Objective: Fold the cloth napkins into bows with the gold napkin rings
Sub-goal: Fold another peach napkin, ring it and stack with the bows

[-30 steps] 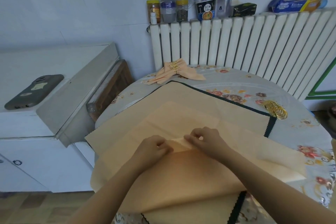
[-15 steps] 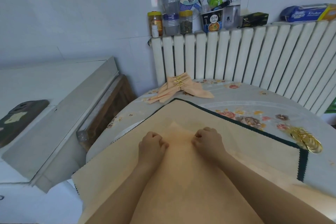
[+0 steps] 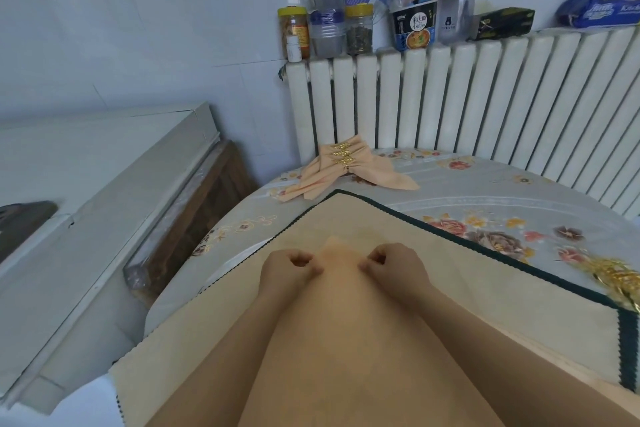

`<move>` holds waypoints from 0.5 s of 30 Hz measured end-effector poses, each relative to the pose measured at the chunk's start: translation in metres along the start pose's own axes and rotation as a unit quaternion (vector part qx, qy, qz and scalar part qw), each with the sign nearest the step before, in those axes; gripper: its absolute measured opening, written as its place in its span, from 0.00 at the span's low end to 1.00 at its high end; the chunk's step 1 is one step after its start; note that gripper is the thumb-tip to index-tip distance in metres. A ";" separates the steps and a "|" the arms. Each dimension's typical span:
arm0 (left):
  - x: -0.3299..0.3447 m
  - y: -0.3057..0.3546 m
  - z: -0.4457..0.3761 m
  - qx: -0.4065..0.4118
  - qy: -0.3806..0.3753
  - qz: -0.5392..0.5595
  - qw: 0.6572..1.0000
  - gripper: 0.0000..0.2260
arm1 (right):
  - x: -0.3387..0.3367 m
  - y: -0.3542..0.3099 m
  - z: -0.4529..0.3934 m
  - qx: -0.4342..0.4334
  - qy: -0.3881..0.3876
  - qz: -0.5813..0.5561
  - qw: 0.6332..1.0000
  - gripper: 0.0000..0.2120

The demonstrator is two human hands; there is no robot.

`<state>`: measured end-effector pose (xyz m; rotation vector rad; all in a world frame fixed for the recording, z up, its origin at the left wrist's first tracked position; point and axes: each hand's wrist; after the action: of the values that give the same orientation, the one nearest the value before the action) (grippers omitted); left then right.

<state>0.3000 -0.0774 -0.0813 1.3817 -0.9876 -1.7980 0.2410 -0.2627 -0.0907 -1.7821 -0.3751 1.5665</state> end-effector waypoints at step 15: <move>0.011 0.007 -0.018 0.000 -0.027 0.040 0.999 0.09 | -0.003 0.011 -0.012 0.016 0.028 0.026 0.999 0.06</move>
<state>0.3157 -0.0935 -0.0839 1.2802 -1.0561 -1.7842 0.2487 -0.2759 -0.0958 -1.8204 -0.2759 1.5454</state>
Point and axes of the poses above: each hand's wrist, its own z-axis away from the middle knuckle, its own x-axis out of the palm, y = z × x, and after that the axes turned 4 degrees about -x, right-handed
